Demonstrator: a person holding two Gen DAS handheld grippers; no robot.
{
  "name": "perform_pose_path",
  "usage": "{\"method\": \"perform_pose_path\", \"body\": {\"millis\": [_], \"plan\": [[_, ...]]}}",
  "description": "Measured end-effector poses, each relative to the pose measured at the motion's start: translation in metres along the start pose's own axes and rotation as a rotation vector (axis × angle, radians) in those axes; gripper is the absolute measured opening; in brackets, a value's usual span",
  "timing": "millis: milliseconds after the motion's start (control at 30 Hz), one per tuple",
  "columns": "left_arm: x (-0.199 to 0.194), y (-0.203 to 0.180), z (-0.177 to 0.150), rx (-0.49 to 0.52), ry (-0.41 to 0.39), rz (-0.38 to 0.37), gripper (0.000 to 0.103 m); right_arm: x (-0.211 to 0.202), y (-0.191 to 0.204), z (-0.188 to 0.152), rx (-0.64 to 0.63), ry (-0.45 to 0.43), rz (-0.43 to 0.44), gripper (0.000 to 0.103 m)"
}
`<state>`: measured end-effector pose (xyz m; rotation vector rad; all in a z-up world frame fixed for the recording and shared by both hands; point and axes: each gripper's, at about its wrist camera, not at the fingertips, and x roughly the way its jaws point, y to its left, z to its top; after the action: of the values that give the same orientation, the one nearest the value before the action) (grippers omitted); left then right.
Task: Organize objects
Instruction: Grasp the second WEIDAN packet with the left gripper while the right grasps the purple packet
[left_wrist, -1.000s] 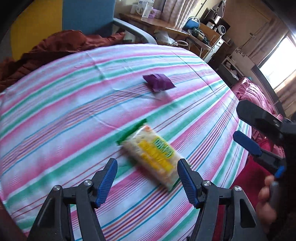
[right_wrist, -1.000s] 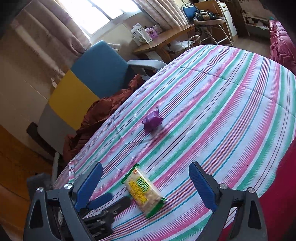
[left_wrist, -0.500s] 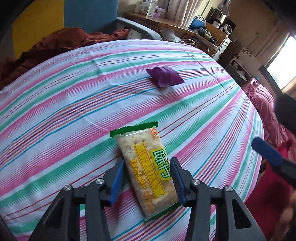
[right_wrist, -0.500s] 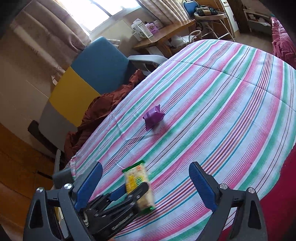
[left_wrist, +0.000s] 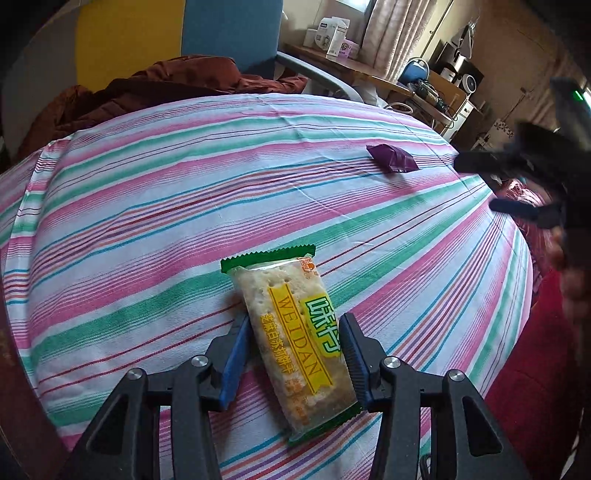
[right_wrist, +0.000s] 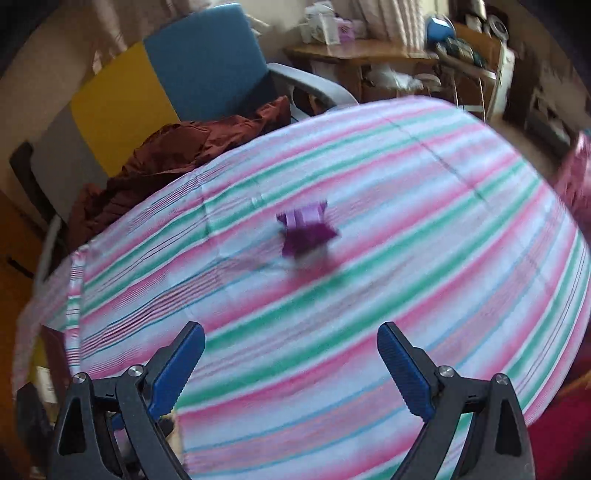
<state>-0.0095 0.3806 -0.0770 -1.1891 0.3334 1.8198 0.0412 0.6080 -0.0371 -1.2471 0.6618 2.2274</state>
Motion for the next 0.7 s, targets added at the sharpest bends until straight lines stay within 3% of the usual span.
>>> {"method": "perform_pose_path", "body": {"millis": [233, 400, 433, 500, 567, 700], "plan": [[0.003, -0.002, -0.002, 0.016, -0.013, 0.002, 0.051, 0.061, 0.016, 0.058, -0.146, 0.030, -0.140, 0.090], [0.004, 0.000, -0.001, 0.020, -0.020, -0.011, 0.051, 0.108, 0.011, 0.076, -0.165, 0.103, -0.183, 0.073], [0.004, 0.001, -0.002, 0.020, -0.022, -0.012, 0.051, 0.114, 0.010, 0.078, -0.161, 0.112, -0.179, 0.069], [0.004, 0.000, -0.001, 0.023, -0.026, -0.009, 0.051, 0.126, 0.008, 0.077, -0.164, 0.146, -0.169, 0.042], [0.004, -0.001, -0.002, 0.027, -0.029, -0.004, 0.051, 0.124, 0.012, 0.072, -0.183, 0.142, -0.157, 0.037], [0.003, -0.005, -0.004, 0.050, -0.044, 0.020, 0.051, 0.102, 0.027, 0.048, -0.229, 0.166, -0.112, 0.036]]}}
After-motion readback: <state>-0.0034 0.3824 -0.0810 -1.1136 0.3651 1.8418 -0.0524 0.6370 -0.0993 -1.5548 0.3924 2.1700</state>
